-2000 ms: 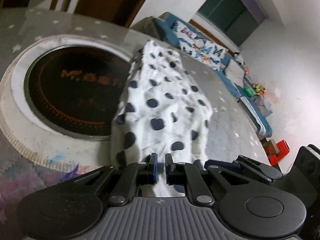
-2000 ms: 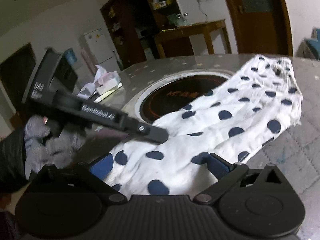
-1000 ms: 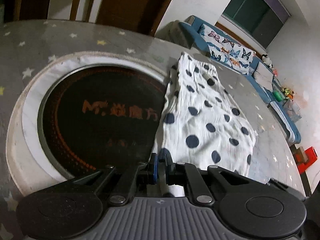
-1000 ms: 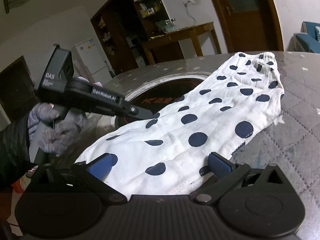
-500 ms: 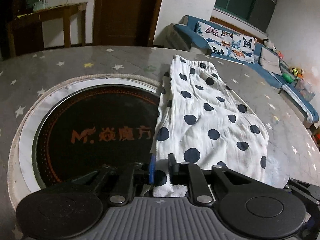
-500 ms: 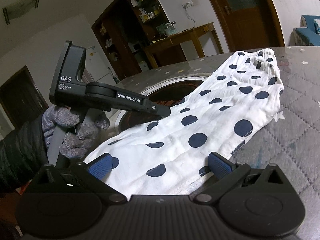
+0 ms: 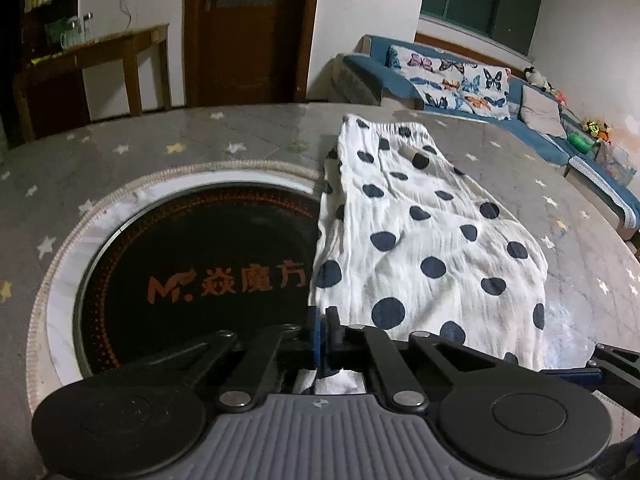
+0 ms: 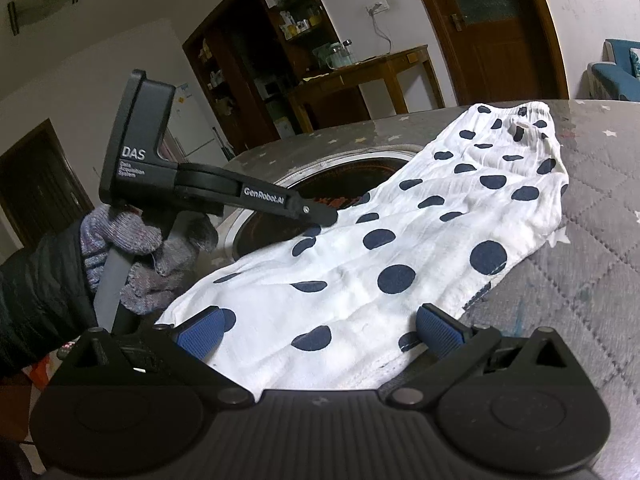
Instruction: Fold clothes
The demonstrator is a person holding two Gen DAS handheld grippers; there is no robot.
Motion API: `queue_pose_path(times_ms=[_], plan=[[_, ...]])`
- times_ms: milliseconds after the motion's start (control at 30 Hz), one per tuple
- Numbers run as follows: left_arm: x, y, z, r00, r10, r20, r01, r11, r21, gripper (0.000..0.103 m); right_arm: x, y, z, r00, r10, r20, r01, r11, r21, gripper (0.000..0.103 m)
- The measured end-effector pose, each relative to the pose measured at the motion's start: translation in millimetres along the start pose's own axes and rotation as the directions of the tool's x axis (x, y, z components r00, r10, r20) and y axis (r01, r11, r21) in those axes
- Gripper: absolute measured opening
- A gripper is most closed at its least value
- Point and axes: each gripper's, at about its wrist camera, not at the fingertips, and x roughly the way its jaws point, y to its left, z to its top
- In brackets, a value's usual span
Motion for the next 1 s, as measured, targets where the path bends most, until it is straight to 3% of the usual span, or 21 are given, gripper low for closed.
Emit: queue_pose_path(times_ms=[500, 600, 700, 767, 867, 1000], plan=[[-1.9, 11.5, 11.2, 0.999, 0.045, 0.000, -0.045, 0.999, -0.026, 0.000, 0.2, 0.4, -0.6, 1.000, -0.007, -0.005, 0.007, 1.000, -0.013, 0.103], [-11.5, 5.0, 15.6, 0.998, -0.060, 0.009, 0.060, 0.997, -0.046, 0.001, 0.7, 1.3, -0.6, 1.000, -0.013, -0.008, 0.013, 1.000, -0.020, 0.103], [-12.0, -9.9, 16.7, 0.985, -0.173, -0.017, 0.172, 0.985, -0.024, 0.002, 1.9, 4.0, -0.6, 1.000, -0.027, -0.014, 0.027, 0.999, -0.036, 0.103], [-1.8, -15.7, 15.1, 0.979, -0.198, -0.056, 0.198, 0.980, -0.012, 0.003, 3.1, 7.3, -0.8, 0.999, -0.042, -0.020, 0.041, 0.998, -0.055, 0.103], [15.2, -14.1, 11.2, 0.979, -0.173, -0.104, 0.173, 0.985, -0.013, 0.003, 4.4, 11.1, -1.0, 0.998, -0.060, -0.027, 0.058, 0.995, -0.077, 0.103], [20.1, -4.0, 11.5, 0.989, -0.117, -0.089, 0.116, 0.993, -0.016, 0.004, 3.6, 8.9, -0.7, 0.998, -0.052, -0.025, 0.050, 0.996, -0.069, 0.103]])
